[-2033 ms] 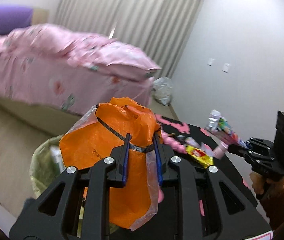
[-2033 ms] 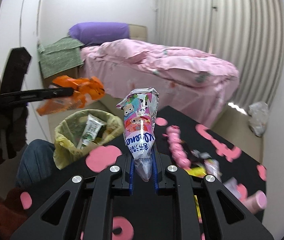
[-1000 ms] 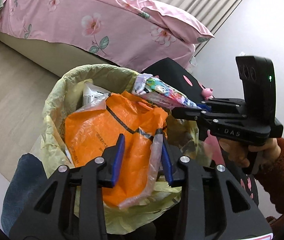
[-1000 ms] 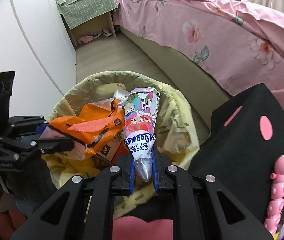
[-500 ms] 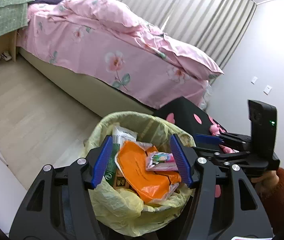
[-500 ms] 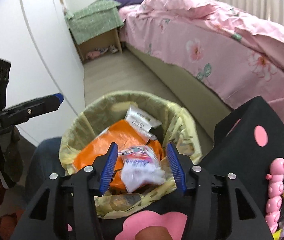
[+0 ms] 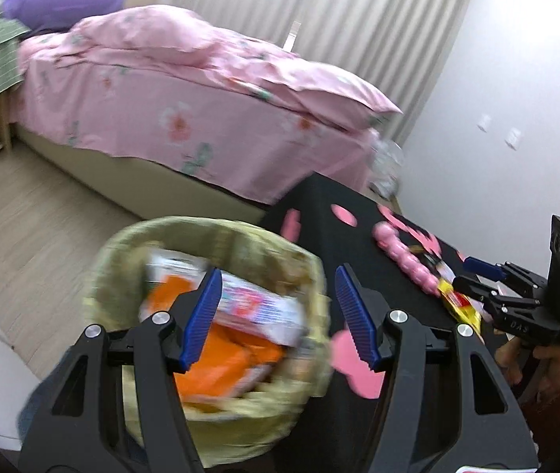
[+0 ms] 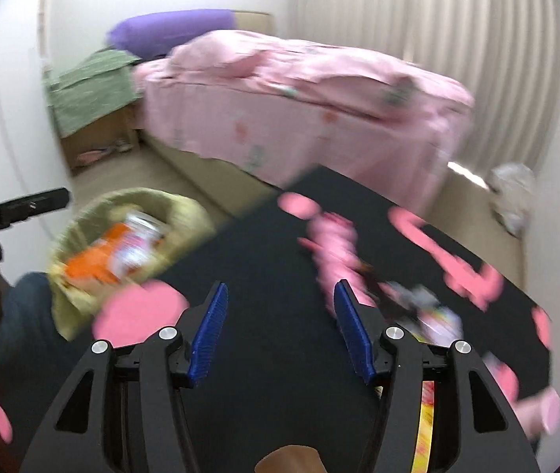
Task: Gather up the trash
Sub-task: 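Move both tools back over the table toward the wrappers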
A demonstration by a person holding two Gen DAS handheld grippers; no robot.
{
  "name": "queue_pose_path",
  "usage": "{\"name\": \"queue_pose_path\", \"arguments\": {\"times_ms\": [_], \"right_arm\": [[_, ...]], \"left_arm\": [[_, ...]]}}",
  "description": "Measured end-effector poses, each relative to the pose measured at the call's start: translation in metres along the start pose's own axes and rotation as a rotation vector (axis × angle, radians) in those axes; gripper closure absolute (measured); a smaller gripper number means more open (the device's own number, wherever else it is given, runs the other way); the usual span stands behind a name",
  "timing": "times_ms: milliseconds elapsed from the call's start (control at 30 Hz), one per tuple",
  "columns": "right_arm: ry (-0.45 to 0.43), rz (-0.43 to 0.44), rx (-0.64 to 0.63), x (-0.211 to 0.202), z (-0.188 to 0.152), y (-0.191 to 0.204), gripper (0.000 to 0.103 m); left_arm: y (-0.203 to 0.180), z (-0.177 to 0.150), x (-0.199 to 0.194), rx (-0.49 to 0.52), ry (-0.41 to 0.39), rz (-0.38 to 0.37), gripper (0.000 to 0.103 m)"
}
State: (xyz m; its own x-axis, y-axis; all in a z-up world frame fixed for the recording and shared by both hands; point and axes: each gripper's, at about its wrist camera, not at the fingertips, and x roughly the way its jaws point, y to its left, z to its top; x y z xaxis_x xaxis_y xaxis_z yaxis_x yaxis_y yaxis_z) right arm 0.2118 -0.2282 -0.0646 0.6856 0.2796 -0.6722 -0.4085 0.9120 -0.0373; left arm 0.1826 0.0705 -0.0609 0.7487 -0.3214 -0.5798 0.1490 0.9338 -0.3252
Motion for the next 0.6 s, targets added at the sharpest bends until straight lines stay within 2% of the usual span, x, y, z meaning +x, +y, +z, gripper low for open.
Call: {"name": "queue_pose_path", "arguments": {"times_ms": [233, 433, 600], "right_arm": [[0.066, -0.145, 0.142, -0.025, -0.065, -0.087, 0.05], [0.052, -0.189, 0.18, -0.034, -0.097, -0.125, 0.05], [0.042, -0.164, 0.261, -0.021, -0.104, -0.147, 0.05]], "left_arm": [[-0.082, -0.013, 0.048, 0.132, 0.099, -0.12, 0.046], [-0.136, -0.027, 0.078, 0.227, 0.168, -0.188, 0.046], [-0.173, -0.03, 0.097, 0.323, 0.185, -0.26, 0.046]]}}
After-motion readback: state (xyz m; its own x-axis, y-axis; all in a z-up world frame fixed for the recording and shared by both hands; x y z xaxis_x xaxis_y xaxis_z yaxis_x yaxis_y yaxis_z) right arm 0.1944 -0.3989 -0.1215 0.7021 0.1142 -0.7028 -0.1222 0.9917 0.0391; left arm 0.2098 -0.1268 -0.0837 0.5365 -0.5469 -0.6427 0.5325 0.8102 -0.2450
